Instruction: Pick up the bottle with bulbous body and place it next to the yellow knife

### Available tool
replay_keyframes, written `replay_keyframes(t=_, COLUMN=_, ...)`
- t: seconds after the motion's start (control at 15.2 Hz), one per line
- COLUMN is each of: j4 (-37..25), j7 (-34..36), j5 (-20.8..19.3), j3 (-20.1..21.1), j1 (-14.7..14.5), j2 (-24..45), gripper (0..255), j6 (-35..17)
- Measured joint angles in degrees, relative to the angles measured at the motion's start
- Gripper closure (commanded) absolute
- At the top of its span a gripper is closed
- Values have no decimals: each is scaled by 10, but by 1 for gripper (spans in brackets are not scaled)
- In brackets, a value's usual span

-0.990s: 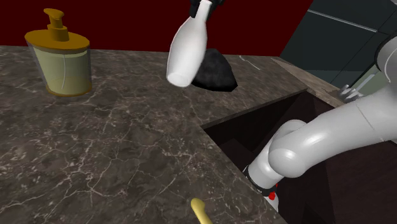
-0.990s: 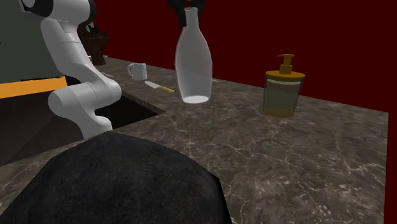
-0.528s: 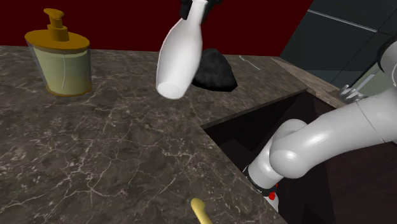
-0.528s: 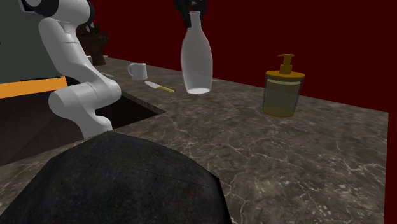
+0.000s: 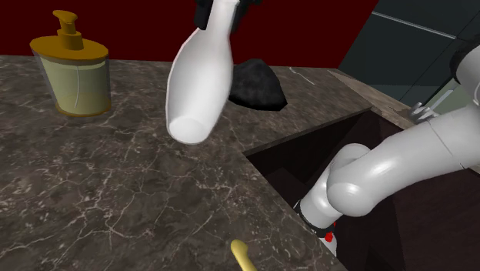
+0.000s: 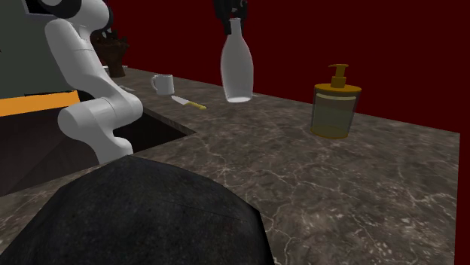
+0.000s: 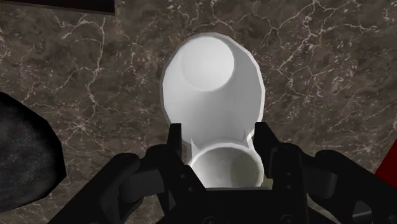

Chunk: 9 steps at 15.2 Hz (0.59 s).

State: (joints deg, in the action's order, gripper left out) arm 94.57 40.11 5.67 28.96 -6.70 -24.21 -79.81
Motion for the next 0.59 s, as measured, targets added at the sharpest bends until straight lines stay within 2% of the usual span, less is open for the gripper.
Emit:
replay_keyframes(t=0.4, j4=-52, j7=104, j5=-4, j3=91, j1=-10, j2=42, gripper=255, j6=9)
replay_keyframes(t=0.59, j4=-93, j7=164, j5=-22, j3=149, j1=-11, j2=83, gripper=255, j6=15)
